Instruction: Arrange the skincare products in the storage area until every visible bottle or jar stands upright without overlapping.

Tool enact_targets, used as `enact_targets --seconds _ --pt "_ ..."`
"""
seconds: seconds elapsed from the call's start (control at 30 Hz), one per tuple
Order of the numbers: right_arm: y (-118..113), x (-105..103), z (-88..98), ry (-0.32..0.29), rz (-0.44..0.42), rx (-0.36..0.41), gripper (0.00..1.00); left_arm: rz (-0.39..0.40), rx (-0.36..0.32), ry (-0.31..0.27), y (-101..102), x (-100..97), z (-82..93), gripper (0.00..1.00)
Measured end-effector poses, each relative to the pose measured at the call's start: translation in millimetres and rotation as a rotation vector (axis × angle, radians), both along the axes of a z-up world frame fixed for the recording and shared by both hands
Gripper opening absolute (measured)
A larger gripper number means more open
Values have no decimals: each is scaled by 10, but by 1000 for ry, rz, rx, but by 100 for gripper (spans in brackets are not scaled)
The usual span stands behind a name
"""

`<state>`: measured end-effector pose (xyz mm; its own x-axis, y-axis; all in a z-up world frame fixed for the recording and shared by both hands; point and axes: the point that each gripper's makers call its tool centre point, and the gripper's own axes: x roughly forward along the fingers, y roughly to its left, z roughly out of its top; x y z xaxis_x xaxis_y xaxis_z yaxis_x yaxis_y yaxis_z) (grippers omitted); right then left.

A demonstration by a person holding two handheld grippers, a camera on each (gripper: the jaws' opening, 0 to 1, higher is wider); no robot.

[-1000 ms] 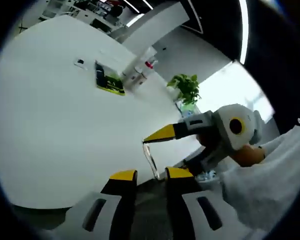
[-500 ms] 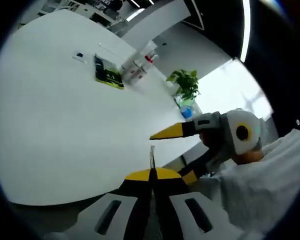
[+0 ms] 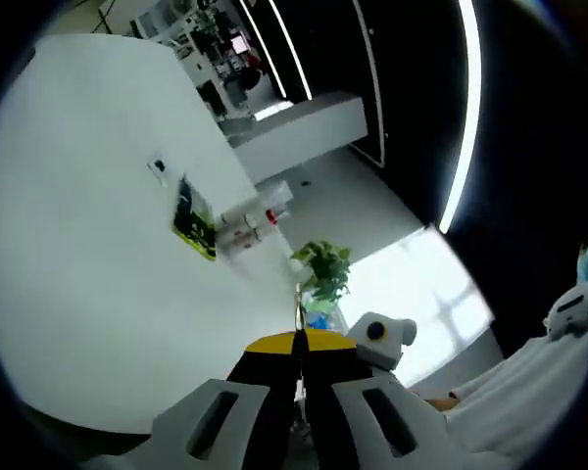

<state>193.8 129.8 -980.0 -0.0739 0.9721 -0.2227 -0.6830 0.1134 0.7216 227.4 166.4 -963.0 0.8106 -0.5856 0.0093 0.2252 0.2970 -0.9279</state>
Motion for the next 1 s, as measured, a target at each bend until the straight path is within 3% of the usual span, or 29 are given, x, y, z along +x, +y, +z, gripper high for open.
enact_targets --seconds 0.03,0.07,0.17,0.33,0.5,0.6,0.77,1.0 --pt "24 13 74 109 -46 73 30 19 -15 -9 4 2 16 0" --pt "29 19 105 165 -63 103 29 18 -26 -2 0 -11 1 0" --pt "-1 129 133 245 -134 152 23 -12 -33 -7 -67 -51 11 0" --pt "-5 123 174 233 -124 194 0 -39 -26 -15 -117 -52 3 0" --pt "-54 152 138 275 -140 194 0 -67 -25 10 -184 -53 -55 0" --pt "-110 340 130 320 -211 214 0 -108 -7 14 -265 -77 -82 0" --pt "-95 424 166 345 -227 227 0 -171 21 14 -393 -123 -119 0" --pt "-107 458 158 379 -179 215 0 -184 12 35 -404 -120 -141 0"
